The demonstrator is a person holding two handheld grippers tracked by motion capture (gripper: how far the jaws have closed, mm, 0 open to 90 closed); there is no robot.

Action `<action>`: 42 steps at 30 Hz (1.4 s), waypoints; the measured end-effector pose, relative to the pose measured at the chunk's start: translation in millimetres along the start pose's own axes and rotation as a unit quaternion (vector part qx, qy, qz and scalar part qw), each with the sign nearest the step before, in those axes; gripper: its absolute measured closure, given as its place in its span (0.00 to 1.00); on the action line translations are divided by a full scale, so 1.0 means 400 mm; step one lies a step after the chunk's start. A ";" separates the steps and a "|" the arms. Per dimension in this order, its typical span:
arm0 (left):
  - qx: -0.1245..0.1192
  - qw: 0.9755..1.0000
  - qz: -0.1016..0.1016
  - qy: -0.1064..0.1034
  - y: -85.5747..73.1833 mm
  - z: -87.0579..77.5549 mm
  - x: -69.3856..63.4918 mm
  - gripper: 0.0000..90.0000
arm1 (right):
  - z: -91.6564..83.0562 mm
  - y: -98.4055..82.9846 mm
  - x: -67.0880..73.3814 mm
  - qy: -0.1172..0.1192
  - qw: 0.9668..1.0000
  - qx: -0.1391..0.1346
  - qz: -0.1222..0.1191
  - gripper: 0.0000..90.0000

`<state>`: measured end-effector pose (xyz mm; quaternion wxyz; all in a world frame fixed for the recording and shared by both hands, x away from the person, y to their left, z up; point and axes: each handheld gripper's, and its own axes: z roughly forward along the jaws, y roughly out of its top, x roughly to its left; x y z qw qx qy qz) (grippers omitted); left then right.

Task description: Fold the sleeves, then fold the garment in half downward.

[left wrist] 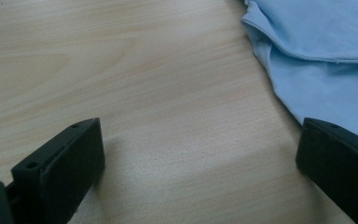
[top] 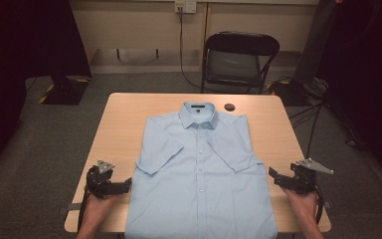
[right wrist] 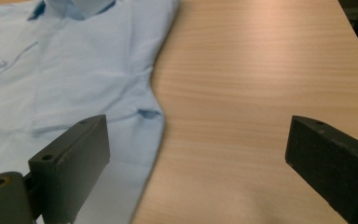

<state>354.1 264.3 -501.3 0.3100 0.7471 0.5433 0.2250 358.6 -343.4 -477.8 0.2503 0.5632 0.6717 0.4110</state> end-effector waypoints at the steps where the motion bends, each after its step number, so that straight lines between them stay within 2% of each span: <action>1: 0.000 1.000 0.000 0.000 0.000 0.000 0.000 0.01 | -0.001 -0.008 -0.005 -0.005 1.000 0.003 0.001 0.06; 6: -0.001 1.000 -0.001 0.001 0.000 -0.001 0.000 0.01 | -0.007 -0.040 -0.022 -0.040 0.999 0.016 0.000 0.05; 10: -0.002 1.000 -0.002 0.002 -0.001 -0.001 0.000 0.02 | -0.003 -0.051 -0.020 -0.049 0.998 0.028 -0.004 0.06; 13: -0.004 1.000 -0.006 0.003 -0.001 -0.001 0.000 0.02 | 0.003 -0.051 -0.011 -0.066 0.997 0.045 -0.012 0.07; 14: -0.004 1.000 -0.006 0.003 -0.001 -0.001 0.000 0.02 | 0.003 -0.051 -0.011 -0.066 0.997 0.045 -0.012 0.07; 16: -0.004 1.000 -0.007 0.004 -0.001 -0.001 -0.001 0.02 | 0.014 -0.048 -0.002 -0.071 0.995 0.064 -0.029 0.08; 20: -0.004 1.000 -0.007 0.004 -0.001 -0.001 0.000 0.02 | 0.012 -0.049 -0.002 -0.068 0.996 0.057 -0.029 0.08; 24: -0.002 1.000 -0.009 0.009 -0.001 -0.002 0.004 0.02 | 0.010 -0.048 -0.006 -0.053 0.997 0.049 -0.020 0.09; 25: -0.001 1.000 -0.012 0.011 -0.001 -0.003 0.008 0.02 | 0.010 -0.046 -0.006 -0.047 0.998 0.047 -0.021 0.09; 26: 0.000 1.000 -0.021 0.014 0.001 -0.003 0.010 0.04 | 0.014 -0.039 0.000 -0.027 0.998 0.046 -0.024 0.07; 27: -0.001 0.999 -0.032 0.010 0.005 -0.003 0.014 0.04 | 0.014 -0.039 0.000 -0.027 0.998 0.046 -0.024 0.07; 29: 0.001 0.999 -0.039 -0.010 0.016 -0.004 0.022 0.06 | 0.020 -0.023 0.011 0.001 0.999 0.047 -0.023 0.06; 30: -0.001 0.999 -0.041 -0.016 0.022 -0.005 0.021 0.09 | 0.024 -0.012 0.021 0.007 0.998 0.047 -0.030 0.06; 31: -0.003 0.999 -0.029 -0.028 0.036 -0.011 0.010 0.08 | 0.029 0.010 0.044 0.019 0.998 0.043 -0.046 0.06; 32: -0.003 0.999 -0.029 -0.028 0.036 -0.011 0.010 0.08 | 0.029 0.010 0.044 0.019 0.998 0.043 -0.046 0.06; 33: -0.012 0.999 -0.020 -0.024 0.044 -0.020 -0.002 0.08 | 0.033 0.023 0.057 0.025 0.997 0.045 -0.055 0.06; 35: -0.032 0.999 0.010 -0.026 0.070 -0.032 -0.029 0.09 | 0.043 0.046 0.081 0.036 0.996 0.039 -0.071 0.08; 38: -0.048 0.998 0.013 -0.047 0.120 -0.032 -0.065 0.09 | 0.065 0.087 0.115 0.045 0.995 0.027 -0.082 0.08; 40: -0.048 0.997 0.021 -0.063 0.153 -0.018 -0.091 0.13 | 0.082 0.111 0.136 0.065 0.994 0.027 -0.083 0.11; 42: -0.043 0.996 0.038 -0.071 0.176 0.003 -0.117 0.13 | 0.100 0.125 0.158 0.091 0.991 0.029 -0.092 0.16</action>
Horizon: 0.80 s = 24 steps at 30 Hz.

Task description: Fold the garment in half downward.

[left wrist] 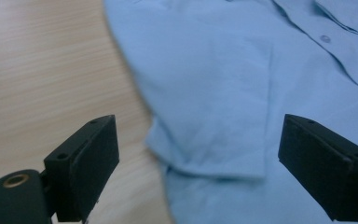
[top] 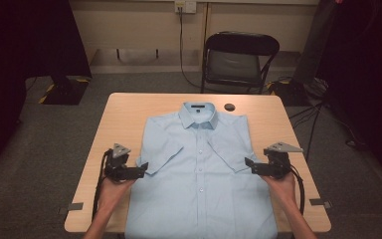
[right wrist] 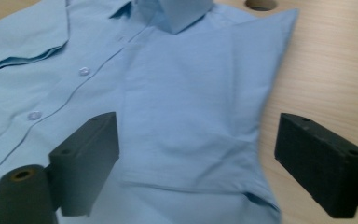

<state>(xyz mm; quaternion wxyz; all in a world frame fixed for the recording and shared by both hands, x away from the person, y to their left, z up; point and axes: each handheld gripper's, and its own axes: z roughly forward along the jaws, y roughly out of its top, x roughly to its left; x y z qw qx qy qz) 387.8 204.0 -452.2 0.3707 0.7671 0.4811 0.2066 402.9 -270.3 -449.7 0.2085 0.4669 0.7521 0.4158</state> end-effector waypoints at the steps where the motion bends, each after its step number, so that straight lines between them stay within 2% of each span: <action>1: 0.001 1.000 0.005 -0.006 0.006 0.016 -0.008 0.13 | 0.012 0.004 0.007 0.009 1.000 0.005 -0.002 0.18; 4: 0.023 0.999 0.022 -0.024 0.003 0.072 -0.027 0.15 | 0.054 -0.004 0.018 0.039 0.999 0.032 0.008 0.22; 6: 0.032 0.999 0.012 -0.041 -0.013 0.101 -0.031 0.15 | 0.075 -0.021 0.030 0.036 0.998 0.049 0.002 0.22; 7: 0.036 0.999 0.010 -0.038 -0.021 0.112 -0.032 0.16 | 0.091 -0.037 0.036 0.032 0.997 0.070 -0.004 0.23; 9: 0.051 0.998 0.038 -0.026 -0.030 0.124 -0.037 0.16 | 0.095 -0.042 0.036 0.029 0.997 0.077 -0.004 0.23; 13: 0.054 0.997 0.049 -0.018 -0.038 0.123 -0.046 0.16 | 0.100 -0.055 0.023 0.022 0.996 0.092 0.004 0.24; 17: 0.041 0.998 0.040 -0.015 -0.052 0.116 -0.055 0.15 | 0.096 -0.062 0.026 0.016 0.996 0.085 0.008 0.25; 21: 0.041 0.998 0.040 -0.012 -0.068 0.098 -0.066 0.14 | 0.103 -0.065 0.055 -0.010 0.995 0.096 -0.036 0.20; 24: 0.041 0.998 0.035 -0.010 -0.075 0.090 -0.071 0.14 | 0.106 -0.065 0.064 -0.013 0.994 0.100 -0.042 0.19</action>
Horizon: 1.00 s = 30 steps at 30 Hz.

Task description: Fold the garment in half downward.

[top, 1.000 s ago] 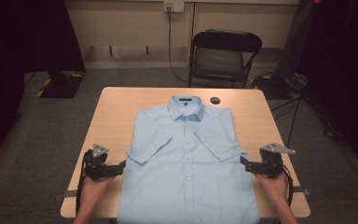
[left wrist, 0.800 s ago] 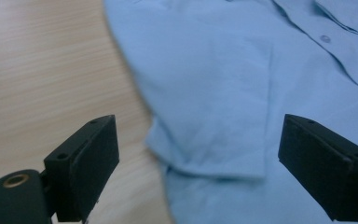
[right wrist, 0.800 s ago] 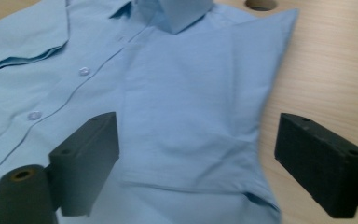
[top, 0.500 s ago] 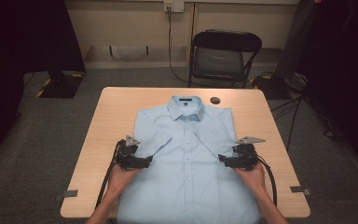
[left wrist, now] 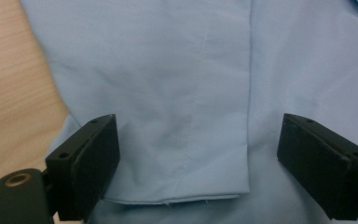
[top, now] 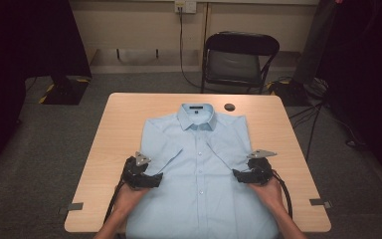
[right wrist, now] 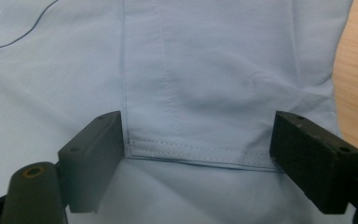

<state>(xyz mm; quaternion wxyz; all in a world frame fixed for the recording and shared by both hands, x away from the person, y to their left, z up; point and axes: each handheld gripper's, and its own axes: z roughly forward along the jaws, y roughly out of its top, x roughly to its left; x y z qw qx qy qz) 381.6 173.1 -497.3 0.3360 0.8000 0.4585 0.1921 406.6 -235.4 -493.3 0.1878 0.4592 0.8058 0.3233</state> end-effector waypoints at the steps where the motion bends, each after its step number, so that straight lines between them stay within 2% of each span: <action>1: 0.000 1.000 -0.001 0.002 -0.003 -0.004 -0.003 0.13 | 0.001 0.001 0.006 -0.001 1.000 0.002 -0.003 0.17; 13: 0.010 1.000 0.006 -0.007 -0.032 -0.036 -0.027 0.11 | -0.024 -0.022 0.029 0.005 1.000 0.008 -0.008 0.17; 17: 0.015 1.000 0.009 -0.012 -0.040 -0.046 -0.038 0.09 | -0.039 -0.033 0.032 0.016 1.000 0.011 -0.006 0.17; 20: 0.016 1.000 0.017 -0.021 -0.052 -0.059 -0.042 0.09 | -0.051 -0.044 0.032 0.027 1.000 0.010 -0.005 0.17; 25: 0.023 0.999 0.019 -0.031 -0.066 -0.078 -0.052 0.09 | -0.069 -0.061 0.019 0.066 0.998 0.002 0.005 0.17; 30: 0.027 0.998 0.028 -0.045 -0.080 -0.099 -0.057 0.10 | -0.088 -0.076 0.023 0.081 0.997 0.006 0.007 0.17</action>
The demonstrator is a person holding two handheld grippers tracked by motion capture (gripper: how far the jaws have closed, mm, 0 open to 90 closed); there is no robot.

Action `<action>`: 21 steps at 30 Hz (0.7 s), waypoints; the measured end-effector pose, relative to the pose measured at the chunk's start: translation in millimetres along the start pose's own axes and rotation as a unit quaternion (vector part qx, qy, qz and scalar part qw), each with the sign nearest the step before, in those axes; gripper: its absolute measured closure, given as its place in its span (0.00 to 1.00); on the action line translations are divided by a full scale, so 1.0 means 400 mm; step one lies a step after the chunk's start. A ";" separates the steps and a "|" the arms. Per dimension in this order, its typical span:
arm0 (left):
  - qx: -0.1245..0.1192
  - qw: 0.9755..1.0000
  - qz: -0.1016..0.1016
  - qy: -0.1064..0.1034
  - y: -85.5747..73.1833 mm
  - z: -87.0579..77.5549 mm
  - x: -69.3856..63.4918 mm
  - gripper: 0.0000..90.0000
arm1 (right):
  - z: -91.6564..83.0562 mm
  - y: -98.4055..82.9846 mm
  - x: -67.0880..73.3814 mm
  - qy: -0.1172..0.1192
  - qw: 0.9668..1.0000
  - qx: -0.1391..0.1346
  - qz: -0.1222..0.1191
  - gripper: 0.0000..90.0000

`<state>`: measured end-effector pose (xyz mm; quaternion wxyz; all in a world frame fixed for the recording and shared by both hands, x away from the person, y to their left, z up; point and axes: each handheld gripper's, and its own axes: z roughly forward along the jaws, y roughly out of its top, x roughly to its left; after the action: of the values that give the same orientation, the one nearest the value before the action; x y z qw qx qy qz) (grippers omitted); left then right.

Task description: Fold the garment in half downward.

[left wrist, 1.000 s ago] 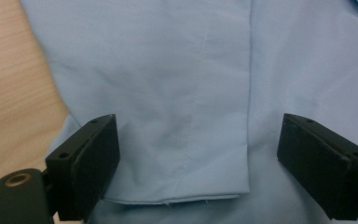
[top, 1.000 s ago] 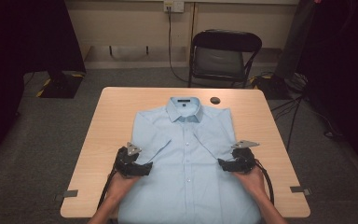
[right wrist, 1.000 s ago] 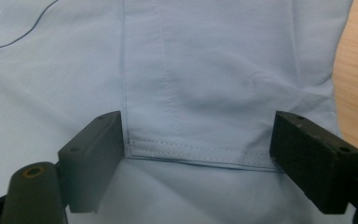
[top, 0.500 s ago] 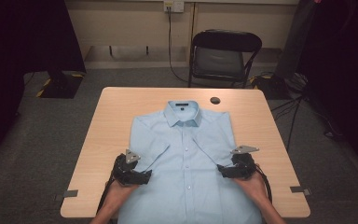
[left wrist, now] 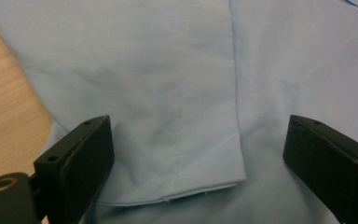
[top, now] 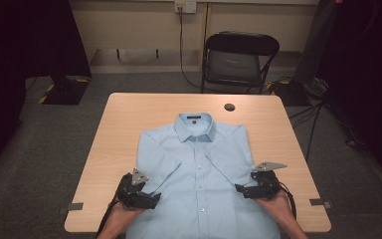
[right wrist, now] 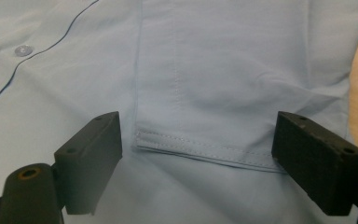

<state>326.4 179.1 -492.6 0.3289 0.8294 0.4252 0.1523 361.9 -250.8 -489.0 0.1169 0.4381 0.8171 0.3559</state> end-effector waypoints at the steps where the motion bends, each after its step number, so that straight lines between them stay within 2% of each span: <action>1: -0.002 1.000 -0.002 -0.008 -0.002 -0.004 0.002 0.10 | -0.004 -0.003 0.003 0.003 1.000 0.001 0.003 0.17; 3: -0.006 1.000 -0.005 -0.020 -0.003 -0.011 0.015 0.12 | -0.012 -0.004 0.001 0.015 1.000 0.006 0.012 0.17; 5: -0.014 1.000 -0.013 -0.023 0.004 -0.015 0.030 0.14 | -0.018 0.005 -0.018 0.041 0.998 0.009 0.044 0.18; 6: -0.019 0.999 -0.018 -0.020 0.012 -0.015 0.038 0.13 | -0.024 0.011 -0.022 0.033 0.999 -0.002 0.042 0.18; 7: -0.035 0.999 -0.028 -0.016 0.035 -0.011 0.051 0.12 | -0.031 0.027 -0.030 0.013 0.999 -0.033 0.038 0.20; 8: -0.035 0.999 -0.028 -0.016 0.035 -0.011 0.051 0.12 | -0.031 0.027 -0.030 0.013 0.999 -0.033 0.038 0.20; 10: -0.045 0.999 -0.025 -0.005 0.069 0.003 0.063 0.12 | -0.029 0.049 -0.035 0.012 0.998 -0.054 0.040 0.24; 11: -0.050 0.998 -0.028 0.002 0.086 0.016 0.069 0.13 | -0.024 0.063 -0.033 0.005 0.998 -0.061 0.032 0.26; 12: -0.046 0.998 -0.036 -0.002 0.103 0.032 0.078 0.14 | -0.014 0.077 -0.031 -0.001 0.998 -0.061 0.019 0.29; 13: -0.042 0.998 -0.043 -0.009 0.119 0.047 0.086 0.14 | -0.001 0.090 -0.029 -0.009 0.998 -0.057 0.007 0.31; 14: -0.043 0.998 -0.047 -0.007 0.130 0.061 0.089 0.14 | 0.015 0.102 -0.029 -0.012 0.999 -0.052 0.001 0.32; 16: -0.039 0.998 -0.045 -0.001 0.144 0.085 0.092 0.16 | 0.049 0.116 -0.032 -0.019 0.999 -0.036 0.001 0.33; 17: -0.038 0.998 -0.048 0.002 0.144 0.096 0.094 0.16 | 0.065 0.119 -0.033 -0.026 0.999 -0.024 0.001 0.34; 19: -0.019 0.999 -0.048 0.008 0.139 0.114 0.100 0.17 | 0.091 0.121 -0.037 -0.047 0.999 0.002 -0.003 0.34; 20: -0.018 0.999 -0.040 0.015 0.134 0.118 0.099 0.17 | 0.099 0.118 -0.039 -0.048 0.999 0.007 0.000 0.34; 21: -0.022 0.999 -0.035 0.020 0.130 0.117 0.095 0.17 | 0.101 0.114 -0.038 -0.053 0.999 -0.001 -0.008 0.34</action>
<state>405.2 168.3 -493.0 0.3434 0.8034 0.4570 0.1665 420.2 -227.2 -488.7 0.1632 0.4497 0.8130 0.3318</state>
